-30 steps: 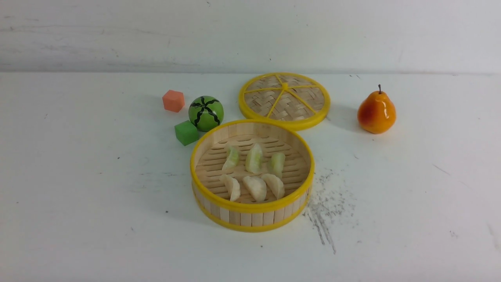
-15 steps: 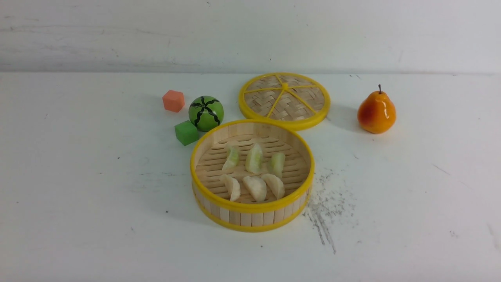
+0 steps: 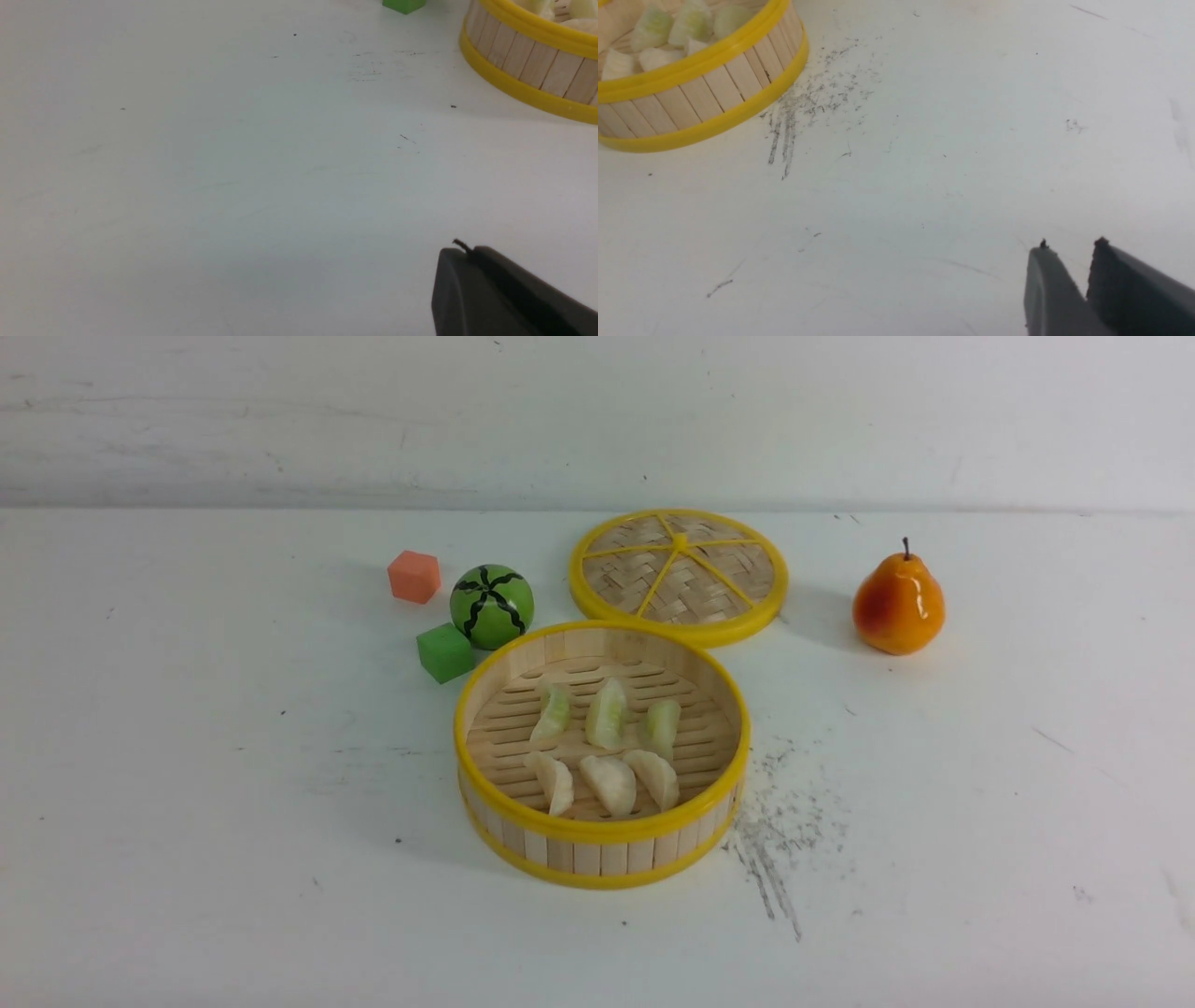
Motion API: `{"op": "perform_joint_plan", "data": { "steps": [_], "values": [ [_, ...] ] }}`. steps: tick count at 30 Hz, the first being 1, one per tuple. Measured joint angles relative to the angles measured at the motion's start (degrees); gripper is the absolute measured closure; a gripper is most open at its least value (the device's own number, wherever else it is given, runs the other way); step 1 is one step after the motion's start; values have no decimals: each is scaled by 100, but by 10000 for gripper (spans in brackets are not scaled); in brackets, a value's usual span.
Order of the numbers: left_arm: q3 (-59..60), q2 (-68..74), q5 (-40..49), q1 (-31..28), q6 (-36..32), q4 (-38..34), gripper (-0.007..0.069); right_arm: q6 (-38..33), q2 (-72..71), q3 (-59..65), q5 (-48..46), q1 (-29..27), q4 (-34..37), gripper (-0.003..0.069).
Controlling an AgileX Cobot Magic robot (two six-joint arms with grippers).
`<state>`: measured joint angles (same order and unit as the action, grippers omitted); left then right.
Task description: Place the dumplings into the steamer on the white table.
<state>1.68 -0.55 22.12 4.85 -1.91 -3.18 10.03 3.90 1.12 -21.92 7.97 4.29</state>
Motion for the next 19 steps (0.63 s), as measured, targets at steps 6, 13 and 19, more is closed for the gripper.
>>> {"op": "perform_joint_plan", "data": {
  "steps": [6,13,19],
  "values": [
    [0,0,0,0,0,0,636,0,0,0,0,0,0,512],
    [0,0,0,0,0,0,634,0,0,0,0,0,0,503],
    [0,0,0,0,0,0,627,0,0,0,0,0,0,503]
  ]
}}
